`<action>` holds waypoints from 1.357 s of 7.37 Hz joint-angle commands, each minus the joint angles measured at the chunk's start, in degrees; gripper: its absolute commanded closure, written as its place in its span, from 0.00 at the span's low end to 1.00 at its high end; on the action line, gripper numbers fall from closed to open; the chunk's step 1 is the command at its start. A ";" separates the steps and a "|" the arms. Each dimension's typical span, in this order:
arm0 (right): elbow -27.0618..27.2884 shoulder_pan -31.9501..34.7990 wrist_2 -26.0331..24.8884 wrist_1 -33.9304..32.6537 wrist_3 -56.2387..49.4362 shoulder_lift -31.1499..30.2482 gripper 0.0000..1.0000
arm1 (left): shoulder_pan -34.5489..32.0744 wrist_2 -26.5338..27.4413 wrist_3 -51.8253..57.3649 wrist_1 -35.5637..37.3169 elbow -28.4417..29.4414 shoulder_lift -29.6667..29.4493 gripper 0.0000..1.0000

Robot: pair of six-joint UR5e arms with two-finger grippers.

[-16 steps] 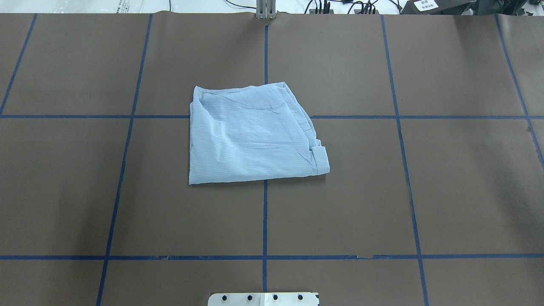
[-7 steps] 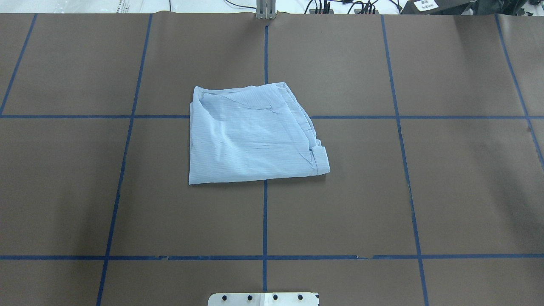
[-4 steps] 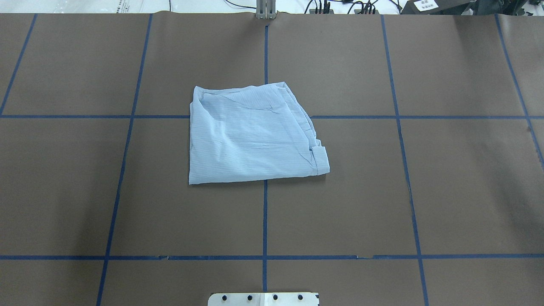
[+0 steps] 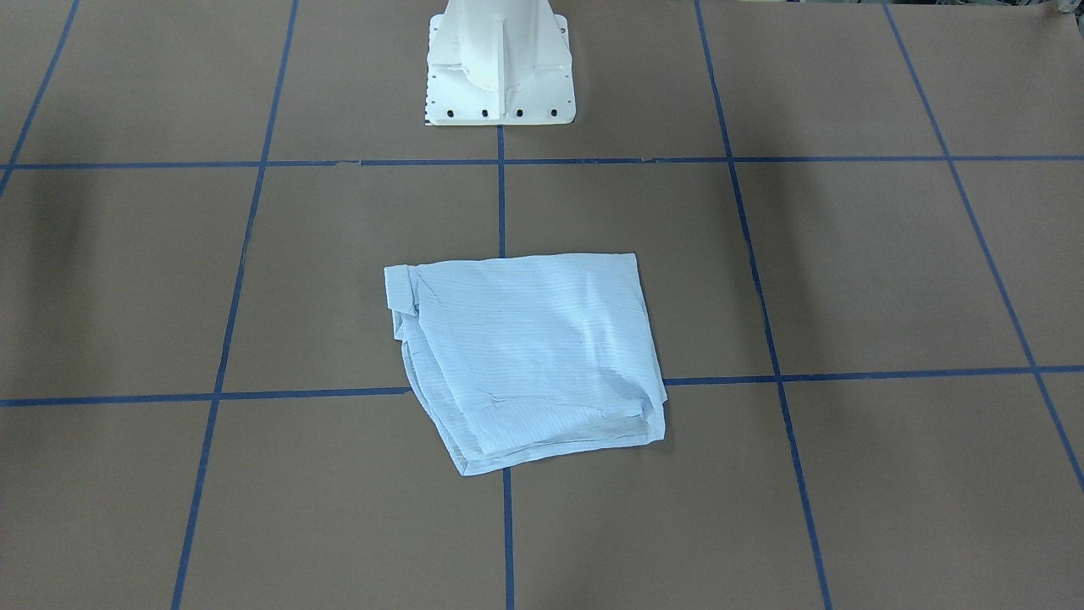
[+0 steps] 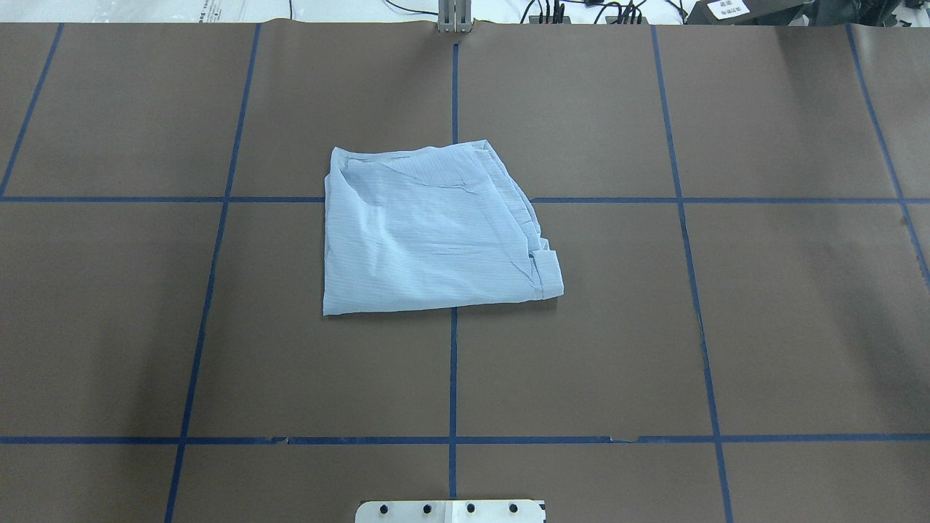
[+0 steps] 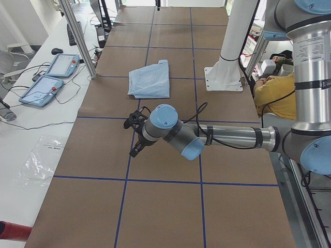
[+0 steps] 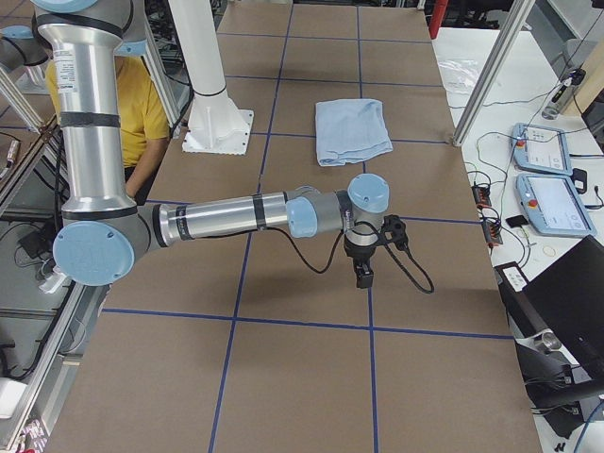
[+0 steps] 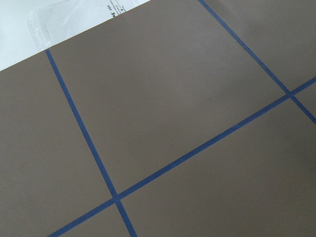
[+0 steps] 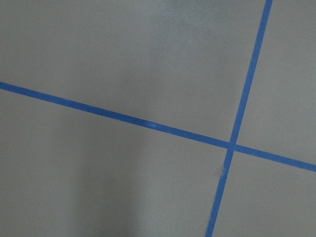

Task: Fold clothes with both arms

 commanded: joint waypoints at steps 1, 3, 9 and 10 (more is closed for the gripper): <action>0.00 -0.03 0.00 0.00 0.00 0.00 0.00 | 0.00 0.01 -0.05 0.00 -0.11 0.00 0.00; 0.00 -0.30 0.00 0.00 0.00 0.09 0.00 | 0.00 0.01 -0.14 0.00 -0.11 -0.08 0.00; 0.00 -1.18 -0.09 0.09 0.00 0.53 0.00 | 0.00 -0.08 -0.05 0.00 -0.19 0.00 0.00; -0.09 -1.18 -0.09 0.09 0.00 0.53 0.00 | 0.00 -0.08 0.04 0.00 -0.28 0.00 0.00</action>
